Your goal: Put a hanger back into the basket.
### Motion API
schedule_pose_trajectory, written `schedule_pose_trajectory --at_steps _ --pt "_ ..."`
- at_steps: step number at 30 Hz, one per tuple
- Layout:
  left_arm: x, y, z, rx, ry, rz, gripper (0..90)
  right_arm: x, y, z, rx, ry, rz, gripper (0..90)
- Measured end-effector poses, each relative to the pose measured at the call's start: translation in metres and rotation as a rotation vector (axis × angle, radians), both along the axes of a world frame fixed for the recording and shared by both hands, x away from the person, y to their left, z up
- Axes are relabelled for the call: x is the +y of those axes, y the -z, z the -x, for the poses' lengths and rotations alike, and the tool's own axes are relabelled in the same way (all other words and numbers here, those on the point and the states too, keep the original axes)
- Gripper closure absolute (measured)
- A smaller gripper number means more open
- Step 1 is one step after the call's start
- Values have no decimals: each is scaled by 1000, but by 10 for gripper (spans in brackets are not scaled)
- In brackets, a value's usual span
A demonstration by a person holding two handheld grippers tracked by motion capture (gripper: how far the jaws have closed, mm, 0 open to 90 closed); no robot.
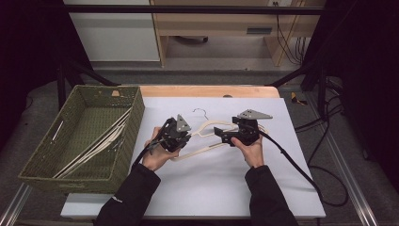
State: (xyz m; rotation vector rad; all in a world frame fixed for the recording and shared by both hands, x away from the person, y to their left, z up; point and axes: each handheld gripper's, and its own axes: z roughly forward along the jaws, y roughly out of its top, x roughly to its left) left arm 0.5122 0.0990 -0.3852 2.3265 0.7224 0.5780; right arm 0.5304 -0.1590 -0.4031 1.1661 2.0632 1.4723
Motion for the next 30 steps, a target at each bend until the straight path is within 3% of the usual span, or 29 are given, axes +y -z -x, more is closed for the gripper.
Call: schedule_pose_trajectory --at_steps 9,18,30 --pt "-2 -6 7 -36 6 12 793 -2 -1 -4 4 3 13 93" --pt "-3 -9 16 -66 19 19 794 9 -3 -15 7 9 14 116" --pt "-1 -7 19 -59 15 22 793 28 -8 -43 29 30 32 174"
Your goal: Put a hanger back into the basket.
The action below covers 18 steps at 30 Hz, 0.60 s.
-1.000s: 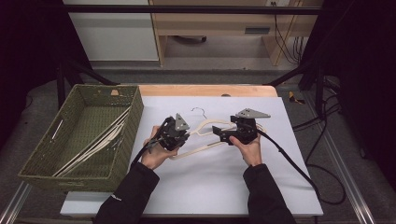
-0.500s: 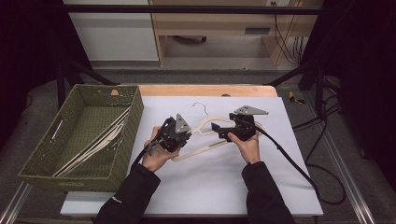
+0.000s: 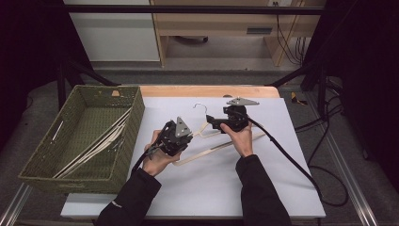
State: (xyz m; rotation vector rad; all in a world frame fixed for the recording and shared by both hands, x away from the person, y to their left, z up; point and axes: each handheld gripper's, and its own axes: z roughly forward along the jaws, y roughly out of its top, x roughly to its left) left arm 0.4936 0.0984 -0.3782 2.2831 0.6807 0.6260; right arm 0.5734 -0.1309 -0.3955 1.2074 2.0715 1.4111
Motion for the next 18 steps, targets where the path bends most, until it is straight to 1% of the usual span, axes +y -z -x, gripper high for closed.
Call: schedule_pose_trajectory --at_steps 3,7,9,11,13,15,16,18 --pt "0 0 1 2 -3 4 793 4 1 -7 5 -2 11 189" --pt "0 2 0 10 -9 11 793 8 3 -13 20 11 23 215" --pt "-1 3 1 13 -18 29 793 10 5 -16 26 16 31 231" --pt "0 4 1 14 -18 31 793 10 7 -19 27 18 45 246" --pt "0 5 1 17 -21 34 793 12 9 -22 43 30 48 264" --pt "0 5 1 17 -20 30 793 12 10 -24 46 30 51 280" --pt "0 5 1 18 -21 32 793 14 13 -28 53 28 63 305" --pt "-1 5 2 17 -22 35 793 16 16 -32 71 33 70 339"
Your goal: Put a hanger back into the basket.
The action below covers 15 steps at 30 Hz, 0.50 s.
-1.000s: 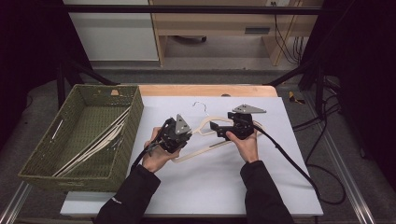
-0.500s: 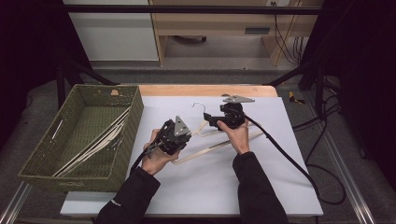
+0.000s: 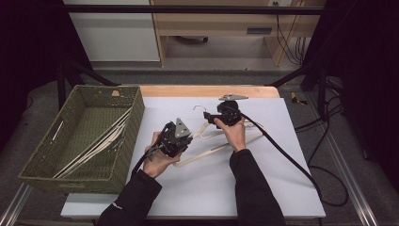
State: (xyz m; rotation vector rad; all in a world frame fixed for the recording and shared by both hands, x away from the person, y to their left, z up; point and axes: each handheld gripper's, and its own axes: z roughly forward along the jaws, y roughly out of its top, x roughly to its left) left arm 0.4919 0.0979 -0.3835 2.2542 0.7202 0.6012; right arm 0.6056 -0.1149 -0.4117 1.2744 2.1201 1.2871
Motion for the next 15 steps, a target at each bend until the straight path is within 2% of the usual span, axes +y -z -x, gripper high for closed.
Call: schedule_pose_trajectory --at_steps 5,6,10,15 --pt "-1 1 2 -4 -3 13 793 4 7 -8 33 14 11 431" --pt "0 1 2 -1 5 -4 793 4 8 -9 39 16 12 445" --pt "0 3 2 -1 -1 11 793 4 13 -14 69 23 29 524" --pt "0 4 3 1 6 -3 793 6 18 -17 90 6 22 591"
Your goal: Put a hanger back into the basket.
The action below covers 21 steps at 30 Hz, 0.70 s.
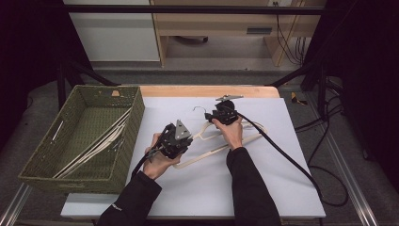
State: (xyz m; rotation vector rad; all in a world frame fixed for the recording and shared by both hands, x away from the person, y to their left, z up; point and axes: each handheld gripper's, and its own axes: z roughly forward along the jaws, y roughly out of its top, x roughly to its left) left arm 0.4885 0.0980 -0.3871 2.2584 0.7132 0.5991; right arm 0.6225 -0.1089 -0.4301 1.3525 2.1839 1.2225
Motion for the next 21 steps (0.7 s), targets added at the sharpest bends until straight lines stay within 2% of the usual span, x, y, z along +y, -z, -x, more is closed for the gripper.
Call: schedule_pose_trajectory --at_steps 5,9,12,15,17,19,21 --pt "0 2 0 2 1 -2 793 3 5 -4 33 -15 -2 673" --pt "0 5 1 -2 -8 14 793 4 5 -5 52 -41 -18 786" --pt "0 6 1 5 0 3 793 6 5 -5 79 -57 -30 870" --pt "0 7 2 8 -2 20 793 7 5 -4 93 -63 -28 884" --pt "1 7 3 10 5 10 792 7 5 -4 98 -67 -24 887" --pt "0 9 4 12 -3 33 792 6 4 -3 95 -72 -15 889" --pt "0 9 6 19 2 20 790 7 2 -2 95 -67 -13 890"
